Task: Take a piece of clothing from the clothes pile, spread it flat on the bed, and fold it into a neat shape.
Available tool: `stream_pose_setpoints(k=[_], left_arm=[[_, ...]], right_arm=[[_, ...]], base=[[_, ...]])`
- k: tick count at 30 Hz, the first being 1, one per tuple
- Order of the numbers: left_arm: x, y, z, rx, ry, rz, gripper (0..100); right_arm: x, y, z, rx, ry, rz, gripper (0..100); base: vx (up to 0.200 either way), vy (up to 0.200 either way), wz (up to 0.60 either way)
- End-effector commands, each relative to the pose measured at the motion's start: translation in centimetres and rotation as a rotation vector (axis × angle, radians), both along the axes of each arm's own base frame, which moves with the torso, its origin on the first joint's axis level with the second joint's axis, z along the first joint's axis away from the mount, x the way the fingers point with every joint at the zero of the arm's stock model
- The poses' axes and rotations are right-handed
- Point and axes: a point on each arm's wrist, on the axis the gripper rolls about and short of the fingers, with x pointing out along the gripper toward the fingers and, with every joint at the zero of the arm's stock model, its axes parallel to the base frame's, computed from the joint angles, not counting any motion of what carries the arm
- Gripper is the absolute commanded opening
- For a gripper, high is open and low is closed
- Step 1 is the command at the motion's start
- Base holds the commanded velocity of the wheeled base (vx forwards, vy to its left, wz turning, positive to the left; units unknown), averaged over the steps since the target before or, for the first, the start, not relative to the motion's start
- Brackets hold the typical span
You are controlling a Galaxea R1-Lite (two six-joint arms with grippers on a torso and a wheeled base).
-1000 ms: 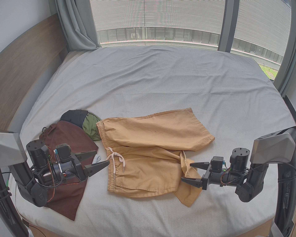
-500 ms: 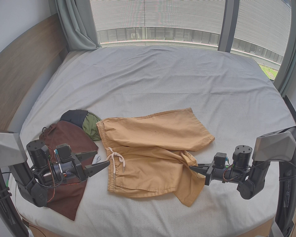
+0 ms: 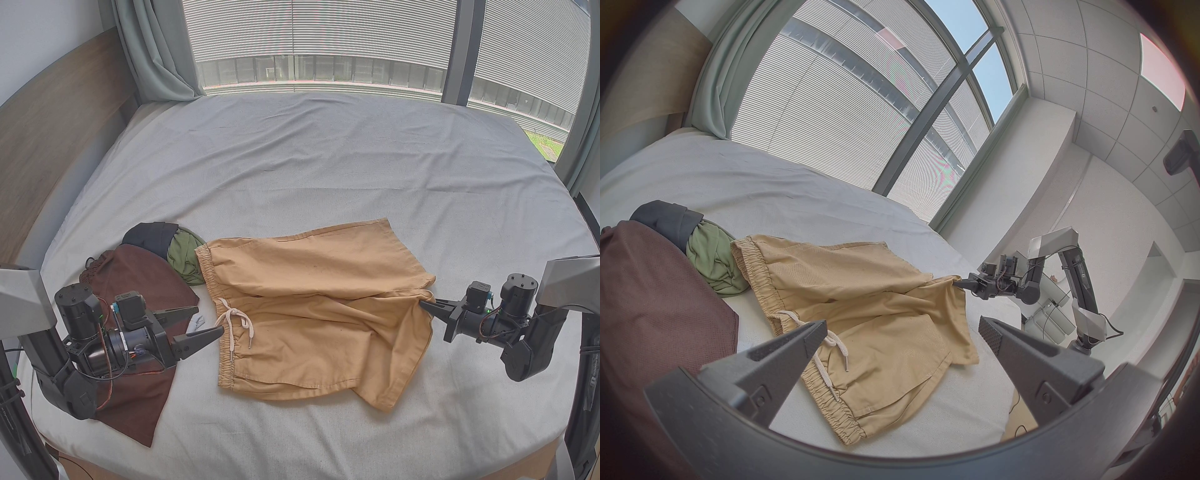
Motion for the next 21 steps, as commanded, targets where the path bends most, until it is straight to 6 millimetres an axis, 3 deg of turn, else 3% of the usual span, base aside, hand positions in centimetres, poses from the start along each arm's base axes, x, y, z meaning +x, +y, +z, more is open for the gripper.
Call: stream_pose_setpoints(k=[1, 13, 21], left_arm=[[0.1, 0.0, -0.3, 0.002, 0.008, 0.0, 100], [0.1, -0.1, -0.3, 0.001, 0.011, -0.002, 100], [0.3, 0.0, -0.6, 0.001, 0.016, 0.001, 100]], right_arm=[[1.1, -1.4, -0.2, 0.001, -0.023, -0.041, 0], [4.4, -2.6, -2.1, 0.005, -0.059, -0.106, 0], [6.0, -2.4, -1.6, 0.027, -0.102, -0.135, 0]], base=[[0.0, 0.0, 0.0], [0.0, 0.0, 0.0], [0.0, 0.0, 0.0]])
